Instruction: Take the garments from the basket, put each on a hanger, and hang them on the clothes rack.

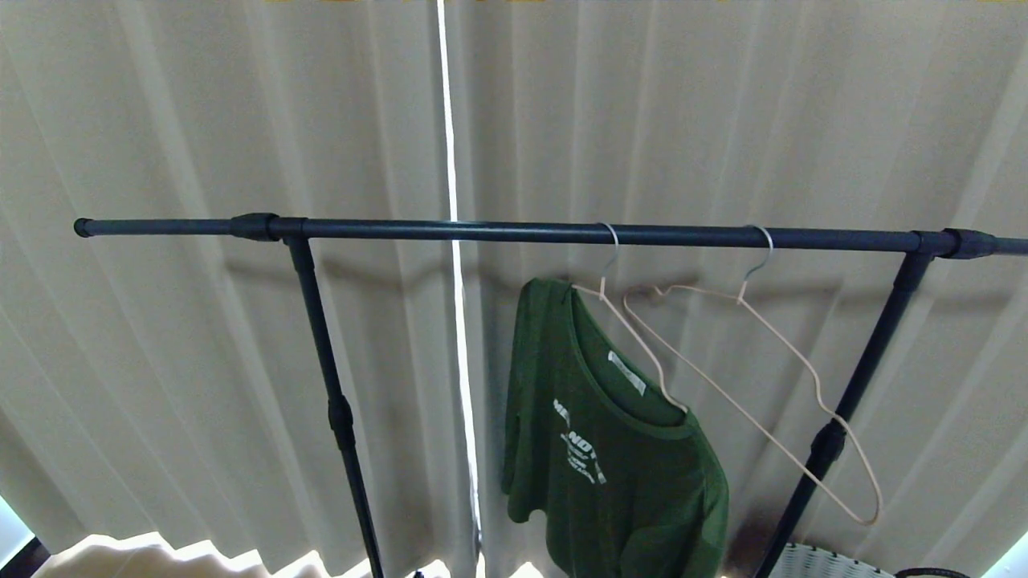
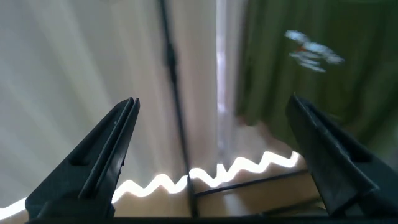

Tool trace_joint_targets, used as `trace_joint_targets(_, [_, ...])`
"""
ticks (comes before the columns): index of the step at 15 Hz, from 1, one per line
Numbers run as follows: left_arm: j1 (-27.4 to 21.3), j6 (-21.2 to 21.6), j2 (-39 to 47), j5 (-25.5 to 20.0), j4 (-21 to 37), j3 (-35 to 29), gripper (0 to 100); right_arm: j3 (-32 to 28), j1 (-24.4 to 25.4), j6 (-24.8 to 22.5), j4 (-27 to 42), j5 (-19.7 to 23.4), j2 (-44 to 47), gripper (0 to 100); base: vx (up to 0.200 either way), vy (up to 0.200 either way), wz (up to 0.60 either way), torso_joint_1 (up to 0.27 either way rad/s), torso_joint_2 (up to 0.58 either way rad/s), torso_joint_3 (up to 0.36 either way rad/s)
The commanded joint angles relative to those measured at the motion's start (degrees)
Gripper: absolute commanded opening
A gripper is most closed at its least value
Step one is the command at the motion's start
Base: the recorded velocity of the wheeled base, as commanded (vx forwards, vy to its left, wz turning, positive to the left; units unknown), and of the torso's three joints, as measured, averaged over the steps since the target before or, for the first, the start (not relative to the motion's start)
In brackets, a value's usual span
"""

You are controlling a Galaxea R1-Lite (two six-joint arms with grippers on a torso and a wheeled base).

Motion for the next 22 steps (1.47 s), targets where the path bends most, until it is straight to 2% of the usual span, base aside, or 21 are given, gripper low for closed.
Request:
trace_joint_targets(1, [-0.29,-1.23,-0.98,3.07,0.11,0.01,100,0.00,-1.40,-0.40,0.10,-0.39,0.26,100,0.000,0.000,0.00,0.000,0.00,0.000])
trace_joint_targets(2, [1.03,-2.90,-3.36,5.97,0.19,0.01,100,-0.08,-3.59,-0.48,0.45,-0.39,0.17,100,0.000,0.000,0.00,0.000,0.00,0.000])
trace_joint_targets(4, [1.99,-3.96,-5.29,7.90,0.11,0.01,100,-0.26,-6.41,-0.75,0.80,-0.39,-0.71,100,0.000,0.000,0.00,0.000,0.00,0.000])
trace_joint_targets(6, [1.99,-3.87,-5.29,7.99,0.11,0.01,100,-0.26,-6.67,-0.84,0.71,0.14,-2.82,100,0.000,0.000,0.00,0.000,0.00,0.000])
trace_joint_targets(8, [1.99,-2.46,-5.29,6.58,0.11,0.01,100,0.27,-7.72,-0.57,-0.08,5.15,-4.92,100,0.000,0.000,0.00,0.000,0.00,0.000])
trace_joint_targets(10, [1.99,-2.20,-5.29,5.79,0.11,0.01,100,0.27,-7.81,-0.75,0.10,7.00,-4.92,100,0.000,0.000,0.00,0.000,0.00,0.000])
trace_joint_targets(12, [1.99,-2.11,-5.29,5.79,0.11,0.01,100,0.27,-7.72,-3.03,0.36,7.00,-4.92,100,0.000,0.000,0.00,0.000,0.00,0.000])
trace_joint_targets(20, [1.99,-2.29,-5.29,5.79,0.11,0.01,100,0.27,-7.72,-2.68,0.63,6.91,-4.92,100,0.000,0.000,0.00,0.000,0.00,0.000])
trace_joint_targets(22, [1.99,-2.29,-5.29,5.79,0.11,0.01,100,0.27,-7.72,-2.59,0.63,6.91,-4.92,100,-0.200,0.000,0.00,0.002,0.00,0.007])
